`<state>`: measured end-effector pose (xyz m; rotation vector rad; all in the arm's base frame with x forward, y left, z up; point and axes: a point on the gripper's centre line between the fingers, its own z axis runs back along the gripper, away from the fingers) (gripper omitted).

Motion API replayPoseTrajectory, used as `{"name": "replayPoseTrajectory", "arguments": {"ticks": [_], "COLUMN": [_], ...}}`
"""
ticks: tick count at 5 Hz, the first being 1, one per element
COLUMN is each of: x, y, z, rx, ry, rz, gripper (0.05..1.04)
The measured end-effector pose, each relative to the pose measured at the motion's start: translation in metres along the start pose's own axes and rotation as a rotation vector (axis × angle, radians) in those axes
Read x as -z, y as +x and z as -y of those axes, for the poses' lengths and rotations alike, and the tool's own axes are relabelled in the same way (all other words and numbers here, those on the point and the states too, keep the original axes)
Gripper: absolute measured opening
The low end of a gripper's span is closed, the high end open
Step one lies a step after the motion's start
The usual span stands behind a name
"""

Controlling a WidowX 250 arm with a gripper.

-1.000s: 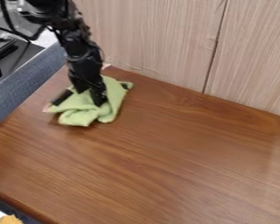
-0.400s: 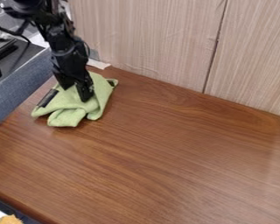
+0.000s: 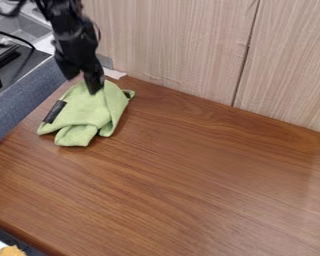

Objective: Moove the cloth into the left top corner of the table

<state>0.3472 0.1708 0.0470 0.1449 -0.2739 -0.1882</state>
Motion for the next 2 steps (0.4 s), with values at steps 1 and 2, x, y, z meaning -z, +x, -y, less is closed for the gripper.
{"name": "replayPoseTrajectory", "arguments": {"ticks": [1,2], "x": [-0.02,-0.032], "y": [0.005,0.004], "z": [-0.002,-0.007], "rx": [-0.005,-0.032], "ry": [0.011,0.045], "rz": [0.013,0.007], "gripper": [0.999,0.999]}}
